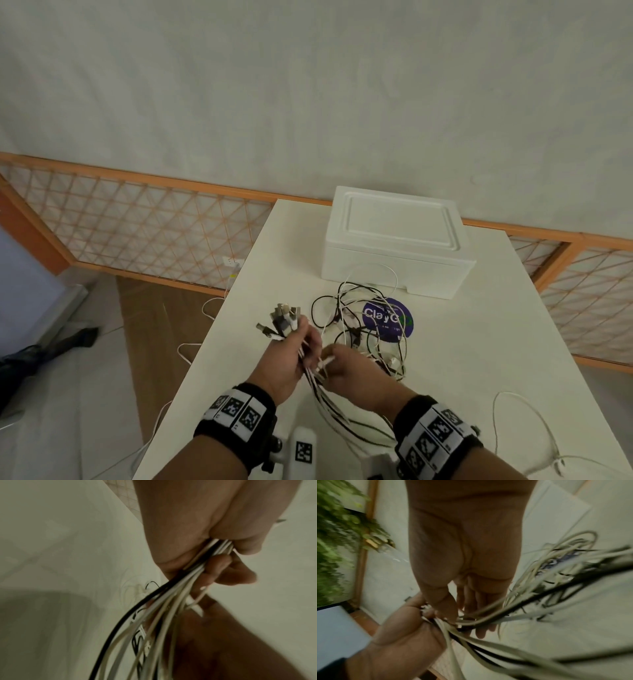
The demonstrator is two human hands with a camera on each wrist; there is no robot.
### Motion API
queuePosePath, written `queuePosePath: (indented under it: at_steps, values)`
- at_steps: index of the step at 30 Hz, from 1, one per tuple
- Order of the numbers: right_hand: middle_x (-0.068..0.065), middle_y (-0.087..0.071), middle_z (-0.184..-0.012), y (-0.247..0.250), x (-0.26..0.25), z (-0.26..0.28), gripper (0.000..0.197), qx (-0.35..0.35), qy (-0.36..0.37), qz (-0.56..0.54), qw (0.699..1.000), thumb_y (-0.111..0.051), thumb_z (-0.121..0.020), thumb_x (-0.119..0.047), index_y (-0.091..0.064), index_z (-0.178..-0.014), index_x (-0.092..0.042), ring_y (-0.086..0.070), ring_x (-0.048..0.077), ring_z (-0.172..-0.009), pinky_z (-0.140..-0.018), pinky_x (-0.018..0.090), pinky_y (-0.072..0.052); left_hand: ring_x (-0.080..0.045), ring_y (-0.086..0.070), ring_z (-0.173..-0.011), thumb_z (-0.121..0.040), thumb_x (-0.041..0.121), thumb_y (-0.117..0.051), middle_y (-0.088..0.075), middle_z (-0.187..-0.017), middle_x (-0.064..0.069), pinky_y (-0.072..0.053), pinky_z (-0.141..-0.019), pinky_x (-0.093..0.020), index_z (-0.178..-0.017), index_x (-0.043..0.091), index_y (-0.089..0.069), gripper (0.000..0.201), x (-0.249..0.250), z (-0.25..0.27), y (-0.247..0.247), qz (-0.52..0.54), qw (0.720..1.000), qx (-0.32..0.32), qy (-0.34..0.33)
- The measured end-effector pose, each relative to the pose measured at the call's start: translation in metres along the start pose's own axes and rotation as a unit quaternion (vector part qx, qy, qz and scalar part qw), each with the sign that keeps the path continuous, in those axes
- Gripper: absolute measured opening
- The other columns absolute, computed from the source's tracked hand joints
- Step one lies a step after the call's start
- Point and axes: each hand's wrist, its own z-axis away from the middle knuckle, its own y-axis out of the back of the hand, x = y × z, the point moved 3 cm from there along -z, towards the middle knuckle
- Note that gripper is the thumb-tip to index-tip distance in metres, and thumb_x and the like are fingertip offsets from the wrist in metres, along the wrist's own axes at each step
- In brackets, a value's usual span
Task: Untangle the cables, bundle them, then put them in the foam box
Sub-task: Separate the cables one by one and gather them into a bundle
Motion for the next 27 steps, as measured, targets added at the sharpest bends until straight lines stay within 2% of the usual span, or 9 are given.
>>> queuePosePath:
  at_steps: [4, 9, 12, 15, 18, 21, 23, 25, 27]
  values:
    - [-0.013, -0.051, -0.074, 0.014, 0.025, 0.004, 0.009, 0.021, 0.002, 0.156, 0.988, -0.059, -0.088, -0.034, -0.053, -0.085, -0.028, -0.053, 0.013, -0.077, -0.077, 0.031, -0.045, -0.014, -0.052, -0.057, -0.099, 0.029, -0.042, -0.058, -0.068, -0.006, -0.044, -0.061, -0.027, -0.046, 0.015, -0.056, 0.058, 0.011, -0.007, 0.005, 0.080, 0.995, 0.056, -0.014]
    - [-0.011, -0.050, -0.067, 0.041, 0.059, 0.017, 0.026, -0.007, -0.063, 0.226, 0.972, -0.064, -0.081, -0.050, -0.055, -0.075, -0.027, -0.050, 0.007, -0.070, -0.071, 0.027, -0.043, -0.013, -0.032, -0.045, -0.093, 0.036, -0.047, -0.026, -0.050, 0.003, -0.051, -0.069, -0.039, -0.050, 0.019, -0.041, 0.047, 0.012, -0.006, 0.020, 0.208, 0.975, 0.074, -0.007]
    - [-0.010, -0.055, -0.079, 0.051, 0.067, 0.025, 0.035, -0.053, -0.112, 0.250, 0.960, -0.067, -0.073, -0.058, -0.057, -0.083, -0.026, -0.053, 0.010, -0.080, -0.071, 0.024, -0.041, -0.010, -0.025, -0.038, -0.088, 0.043, -0.050, -0.022, -0.045, 0.006, -0.040, -0.048, -0.025, -0.047, 0.021, -0.038, 0.048, 0.013, -0.005, 0.026, 0.207, 0.976, 0.066, 0.002]
    - [-0.009, -0.053, -0.076, 0.062, 0.071, 0.031, 0.051, -0.048, -0.126, 0.130, 0.982, -0.060, -0.065, -0.066, -0.057, -0.083, -0.018, -0.049, 0.007, -0.074, -0.066, 0.019, -0.038, -0.008, -0.021, -0.034, -0.086, 0.043, -0.051, -0.021, -0.043, 0.007, -0.022, -0.039, -0.019, -0.046, 0.021, -0.035, 0.048, 0.015, -0.008, 0.032, 0.193, 0.979, 0.059, 0.024]
    - [-0.012, -0.063, -0.074, 0.075, 0.071, 0.023, 0.032, 0.035, -0.117, 0.001, 0.993, -0.060, -0.084, -0.042, -0.065, -0.078, -0.010, -0.057, 0.007, -0.073, -0.075, 0.021, -0.043, -0.008, -0.019, -0.033, -0.092, 0.039, -0.049, -0.020, -0.043, 0.006, -0.019, -0.038, -0.017, -0.047, 0.021, -0.034, 0.051, 0.013, -0.007, 0.035, 0.156, 0.984, 0.058, 0.063]
    - [-0.009, -0.057, -0.065, 0.085, 0.056, 0.012, 0.025, 0.098, -0.094, 0.040, 0.990, -0.056, -0.092, -0.030, -0.056, -0.068, -0.021, -0.051, 0.011, -0.064, -0.066, 0.028, -0.041, -0.008, -0.019, -0.033, -0.091, 0.037, -0.052, -0.021, -0.045, 0.005, -0.018, -0.039, -0.016, -0.049, 0.020, -0.034, 0.049, 0.006, -0.005, 0.033, 0.121, 0.987, 0.061, 0.088]
    - [-0.009, -0.048, -0.062, 0.089, 0.035, 0.010, 0.028, 0.126, -0.054, 0.051, 0.989, -0.054, -0.094, -0.033, -0.050, -0.068, -0.023, -0.044, 0.006, -0.059, -0.061, 0.025, -0.037, -0.008, -0.019, -0.033, -0.089, 0.037, -0.054, -0.025, -0.047, 0.004, -0.018, -0.038, -0.016, -0.050, 0.019, -0.036, 0.046, 0.004, -0.004, 0.031, 0.102, 0.989, 0.062, 0.091]
    - [-0.011, -0.044, -0.059, 0.089, 0.012, 0.009, 0.029, 0.130, -0.002, 0.068, 0.989, -0.054, -0.095, -0.032, -0.049, -0.068, -0.022, -0.039, 0.000, -0.054, -0.057, 0.019, -0.034, -0.007, -0.020, -0.034, -0.090, 0.033, -0.055, -0.046, -0.058, 0.000, -0.020, -0.038, -0.017, -0.060, 0.016, -0.046, 0.036, 0.004, -0.002, 0.027, 0.064, 0.993, 0.052, 0.084]
    - [-0.011, -0.044, -0.060, 0.081, -0.009, 0.007, 0.026, 0.114, 0.036, 0.073, 0.990, -0.055, -0.094, -0.033, -0.053, -0.072, -0.018, -0.039, 0.000, -0.055, -0.057, 0.019, -0.033, -0.007, -0.021, -0.037, -0.095, 0.029, -0.052, -0.070, -0.089, -0.003, -0.024, -0.039, -0.018, -0.083, 0.011, -0.062, 0.023, 0.003, 0.001, 0.017, 0.007, 0.997, 0.023, 0.077]
